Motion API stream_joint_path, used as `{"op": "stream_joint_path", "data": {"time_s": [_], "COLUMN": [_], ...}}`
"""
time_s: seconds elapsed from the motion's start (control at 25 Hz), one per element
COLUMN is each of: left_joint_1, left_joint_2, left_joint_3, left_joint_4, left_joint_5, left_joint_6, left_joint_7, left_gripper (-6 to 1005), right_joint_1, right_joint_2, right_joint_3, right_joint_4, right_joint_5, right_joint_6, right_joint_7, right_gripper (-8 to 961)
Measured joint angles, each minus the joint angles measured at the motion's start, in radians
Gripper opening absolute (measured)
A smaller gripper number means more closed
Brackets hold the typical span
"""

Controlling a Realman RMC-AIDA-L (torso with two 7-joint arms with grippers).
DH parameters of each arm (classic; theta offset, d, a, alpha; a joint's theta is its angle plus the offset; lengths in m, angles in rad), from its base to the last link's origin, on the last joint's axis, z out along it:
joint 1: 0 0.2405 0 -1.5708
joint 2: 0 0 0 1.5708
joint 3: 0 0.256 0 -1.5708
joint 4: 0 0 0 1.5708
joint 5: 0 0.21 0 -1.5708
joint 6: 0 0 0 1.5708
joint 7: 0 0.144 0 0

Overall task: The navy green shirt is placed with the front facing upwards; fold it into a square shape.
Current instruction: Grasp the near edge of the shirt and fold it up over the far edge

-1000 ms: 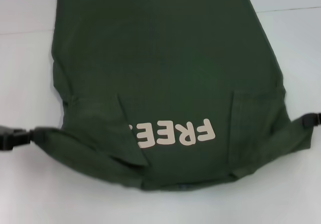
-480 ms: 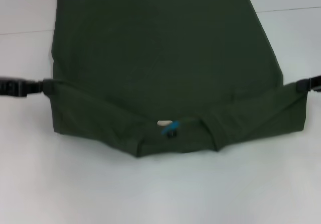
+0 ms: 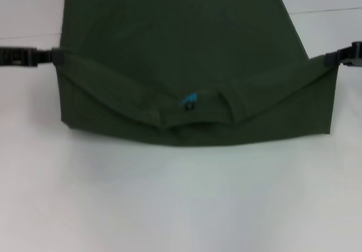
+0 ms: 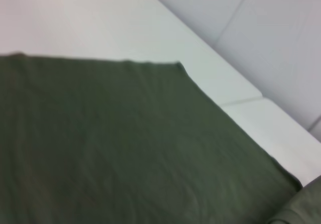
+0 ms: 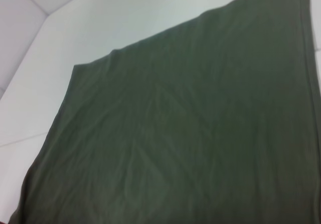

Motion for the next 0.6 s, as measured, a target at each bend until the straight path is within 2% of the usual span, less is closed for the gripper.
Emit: {"op": "stream_joint_path", "data": {"time_s": [0.28,0.6], "left_joint_1": [-0.037,-0.074], "left_joint_2": [0.014,0.011], "left_joint_3": [0.020,0.062], "left_joint_4": [-0.051,-0.101], "left_joint_5": [-0.044,-0.059], "left_joint_6": [-0.098,-0.204], "left_joint_7": [0.007,0.024], "left_gripper": [14,16], "right_joint_1": [0.045,0.055], "right_joint_2": [0.008,0.019], "right_joint_3": [-0.021,-0.035], "right_joint_4": [0.051,0.053], "right_joint_5": [0.001,0.002], "right_joint_6": [0.133,0.216], "right_joint_7": [0.002,-0.004], "right_gripper": [47,47]}}
